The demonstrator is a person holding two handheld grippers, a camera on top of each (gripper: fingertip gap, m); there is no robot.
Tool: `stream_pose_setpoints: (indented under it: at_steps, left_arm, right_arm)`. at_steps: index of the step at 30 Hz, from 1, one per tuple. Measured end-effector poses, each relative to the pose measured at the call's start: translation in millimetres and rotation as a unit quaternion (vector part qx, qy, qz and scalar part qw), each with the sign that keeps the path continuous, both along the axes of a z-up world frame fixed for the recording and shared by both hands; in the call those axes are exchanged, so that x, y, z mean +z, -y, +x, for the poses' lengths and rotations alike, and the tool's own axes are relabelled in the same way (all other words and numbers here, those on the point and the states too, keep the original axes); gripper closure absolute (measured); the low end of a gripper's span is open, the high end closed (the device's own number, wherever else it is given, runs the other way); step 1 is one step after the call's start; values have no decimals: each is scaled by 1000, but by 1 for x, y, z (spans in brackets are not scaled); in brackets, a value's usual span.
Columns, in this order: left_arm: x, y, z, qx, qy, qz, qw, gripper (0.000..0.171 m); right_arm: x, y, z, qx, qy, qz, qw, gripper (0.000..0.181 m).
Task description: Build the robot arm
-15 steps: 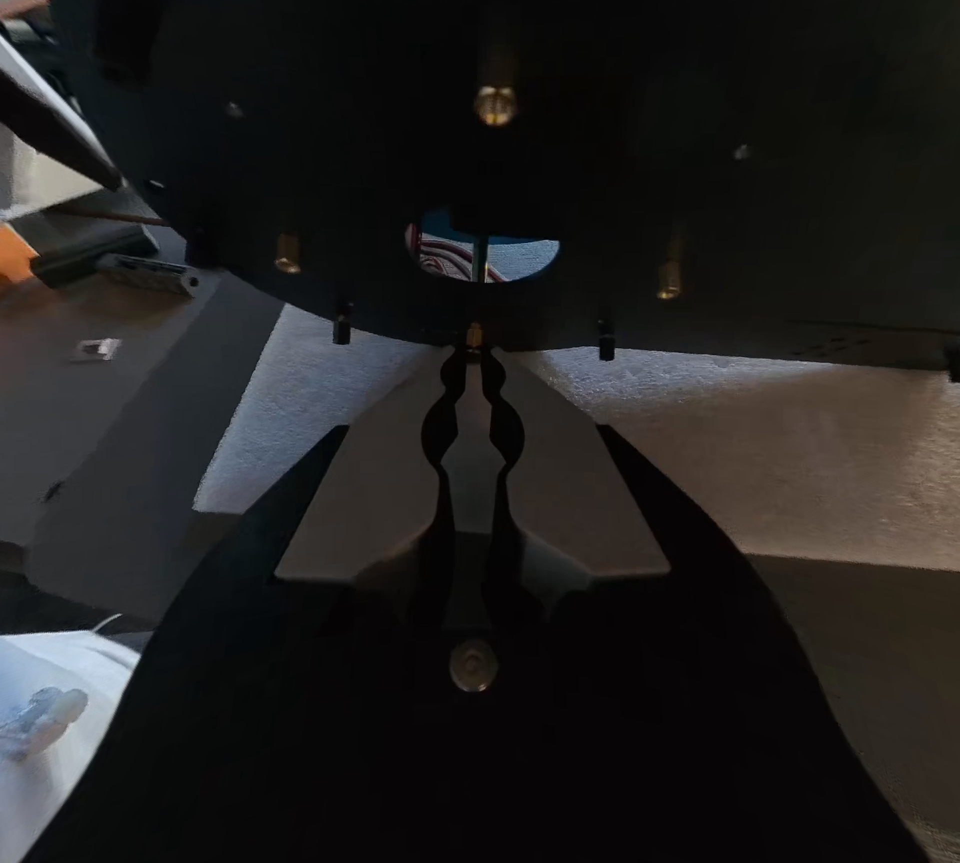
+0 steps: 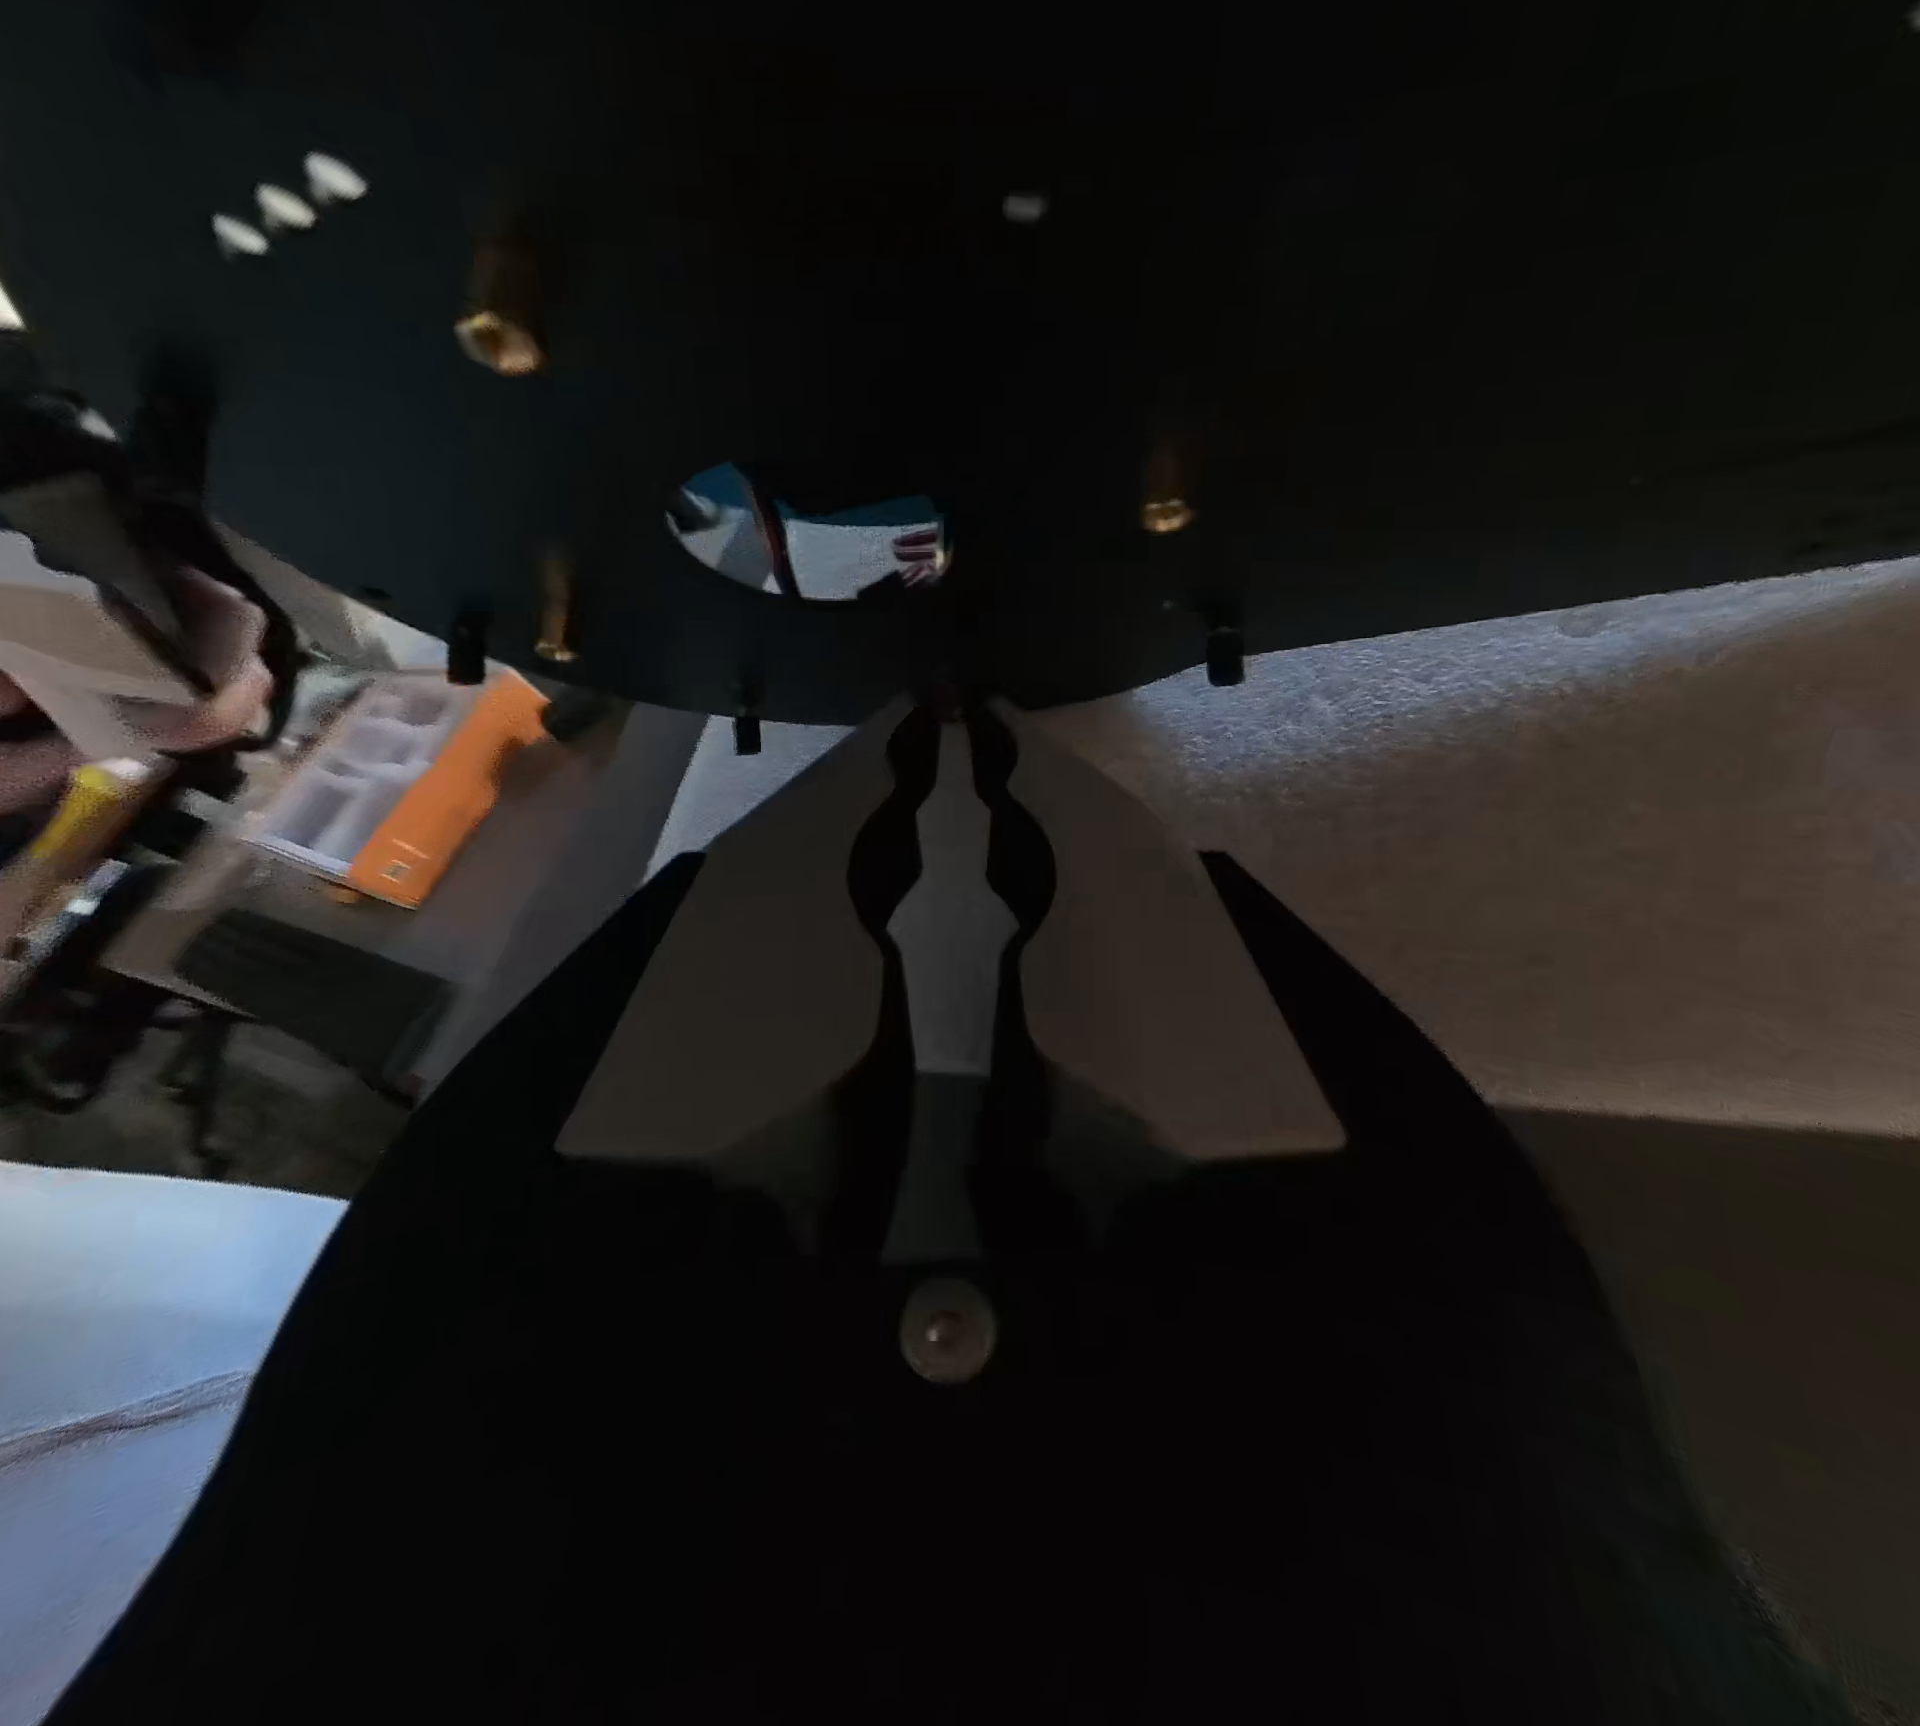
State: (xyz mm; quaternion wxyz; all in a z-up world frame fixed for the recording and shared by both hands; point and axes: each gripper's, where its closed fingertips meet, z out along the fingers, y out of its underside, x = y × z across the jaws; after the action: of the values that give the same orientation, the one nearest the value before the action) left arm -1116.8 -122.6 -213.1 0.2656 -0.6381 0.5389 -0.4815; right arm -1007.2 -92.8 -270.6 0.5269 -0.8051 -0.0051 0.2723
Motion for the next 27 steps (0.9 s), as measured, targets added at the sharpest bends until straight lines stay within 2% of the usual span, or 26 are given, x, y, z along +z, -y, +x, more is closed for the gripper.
stream_pose_setpoints:
  at_steps: [3,9,13,19,27]
  left_arm:
    - [0,0,1,-2,-2,1,1000,133]
    - [0,0,1,-3,-1,1,1000,133]
    - [-1,0,1,-1,-1,-1,1000,133]
    - [0,0,2,-2,1,-2,1000,134]
    - [-3,1,4,-5,-2,-4,1000,134]
  right_arm:
    - [0,0,1,15,-40,-10,999,177]
    - [-2,0,0,19,2,-7,1000,177]
    - [-1,1,-1,14,54,21,998,177]
    - [-5,0,-2,-6,191,46,980,178]
    - [-4,0,-1,-33,260,73,962,178]
